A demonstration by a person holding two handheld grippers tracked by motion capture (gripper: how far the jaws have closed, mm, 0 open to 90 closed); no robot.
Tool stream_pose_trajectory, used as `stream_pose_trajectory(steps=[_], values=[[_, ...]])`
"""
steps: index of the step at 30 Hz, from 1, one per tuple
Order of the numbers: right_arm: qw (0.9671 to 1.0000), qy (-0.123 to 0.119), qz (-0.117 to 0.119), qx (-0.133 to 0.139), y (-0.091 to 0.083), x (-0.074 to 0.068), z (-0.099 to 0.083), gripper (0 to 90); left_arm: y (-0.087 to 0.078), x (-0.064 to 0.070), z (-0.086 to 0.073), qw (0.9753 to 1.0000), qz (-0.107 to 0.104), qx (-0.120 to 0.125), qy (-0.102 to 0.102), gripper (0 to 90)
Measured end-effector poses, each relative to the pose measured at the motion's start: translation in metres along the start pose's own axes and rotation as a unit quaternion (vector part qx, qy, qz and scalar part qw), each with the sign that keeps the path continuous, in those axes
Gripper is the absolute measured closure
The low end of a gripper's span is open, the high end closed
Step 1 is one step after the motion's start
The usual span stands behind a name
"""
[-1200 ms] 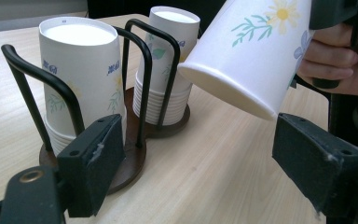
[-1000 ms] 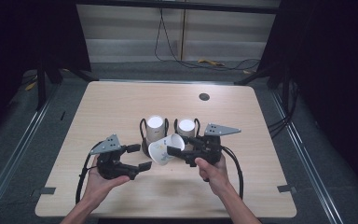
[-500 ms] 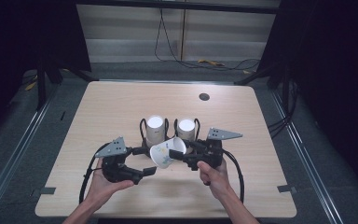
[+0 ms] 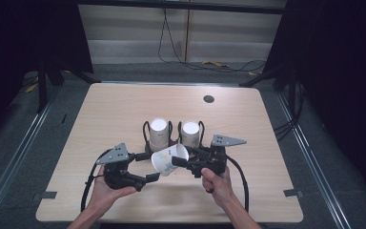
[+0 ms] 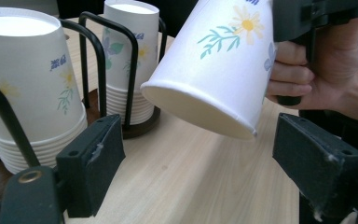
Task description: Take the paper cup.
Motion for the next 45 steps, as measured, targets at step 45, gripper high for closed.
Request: stream_pose_trajectory(steps=[45], values=[[0.9957, 0.045, 0.08, 0.016, 0.009, -0.002, -0.005, 37.6, 0.014, 0.011, 0.004, 0.9991, -0.026, 0.032, 0.007, 21.3]])
Point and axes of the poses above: each handheld gripper's, and its own axes: y roughly forward along the jaws, z roughly out of its top, x roughly to its right, the point moved 5 cm from there along y, roughly forward along the jaws, and after that the axes turned 8 degrees about -x, right-handed, at the moved point
